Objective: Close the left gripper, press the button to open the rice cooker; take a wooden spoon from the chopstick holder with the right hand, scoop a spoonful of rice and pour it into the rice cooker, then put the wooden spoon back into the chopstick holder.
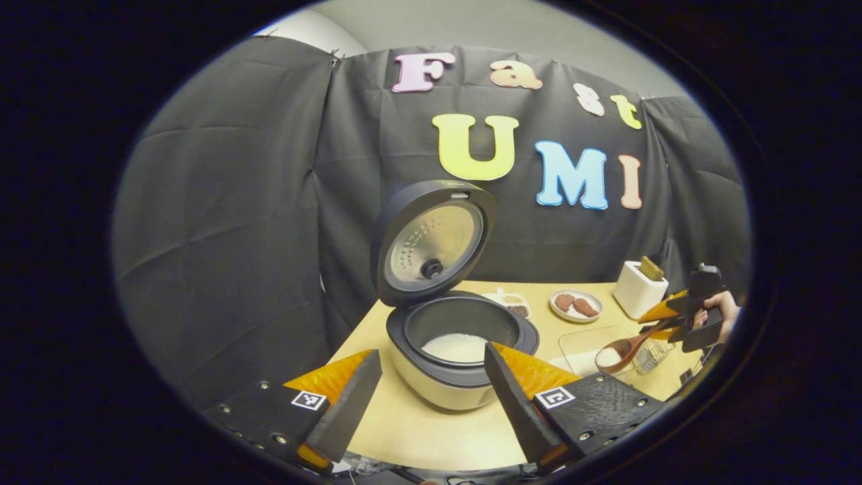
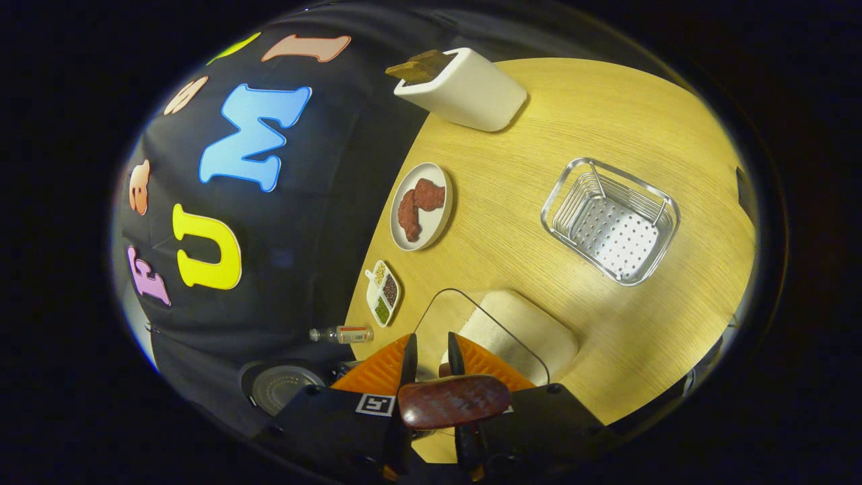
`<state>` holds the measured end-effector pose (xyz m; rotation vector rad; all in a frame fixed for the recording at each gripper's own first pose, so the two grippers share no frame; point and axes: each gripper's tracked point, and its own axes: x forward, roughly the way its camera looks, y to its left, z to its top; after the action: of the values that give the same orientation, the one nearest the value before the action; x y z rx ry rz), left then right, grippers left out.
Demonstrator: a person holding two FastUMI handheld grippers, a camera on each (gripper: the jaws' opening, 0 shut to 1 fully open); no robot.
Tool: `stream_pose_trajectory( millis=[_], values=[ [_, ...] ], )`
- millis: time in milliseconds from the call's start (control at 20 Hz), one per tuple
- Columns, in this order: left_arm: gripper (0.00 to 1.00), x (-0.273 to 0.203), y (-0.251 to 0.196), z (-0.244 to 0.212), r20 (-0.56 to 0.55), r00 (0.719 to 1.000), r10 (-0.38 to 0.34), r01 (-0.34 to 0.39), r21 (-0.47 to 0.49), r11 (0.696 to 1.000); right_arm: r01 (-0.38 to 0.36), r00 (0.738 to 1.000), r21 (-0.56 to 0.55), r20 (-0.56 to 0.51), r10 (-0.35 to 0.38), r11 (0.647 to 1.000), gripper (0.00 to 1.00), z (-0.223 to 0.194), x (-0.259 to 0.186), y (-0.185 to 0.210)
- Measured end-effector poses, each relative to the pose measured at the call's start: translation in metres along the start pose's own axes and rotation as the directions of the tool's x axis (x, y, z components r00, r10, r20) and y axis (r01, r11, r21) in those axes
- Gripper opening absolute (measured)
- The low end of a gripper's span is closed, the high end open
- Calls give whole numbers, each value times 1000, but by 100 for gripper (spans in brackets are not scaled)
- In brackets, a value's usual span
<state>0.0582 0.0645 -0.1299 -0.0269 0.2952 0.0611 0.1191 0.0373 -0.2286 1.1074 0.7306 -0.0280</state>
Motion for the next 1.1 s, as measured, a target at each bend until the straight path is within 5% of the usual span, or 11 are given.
stream_pose_trajectory(
  millis=[600,1100],
  values=[
    [96,-18,7,-3,6,997,71,-71,-8,997,-124,988,-65,-97,117,990,24,-1,2,95],
    [96,-21,30,-2,22,990,139,-138,-38,990,-279,938,-90,-240,251,956,24,-61,34,187]
  ],
)
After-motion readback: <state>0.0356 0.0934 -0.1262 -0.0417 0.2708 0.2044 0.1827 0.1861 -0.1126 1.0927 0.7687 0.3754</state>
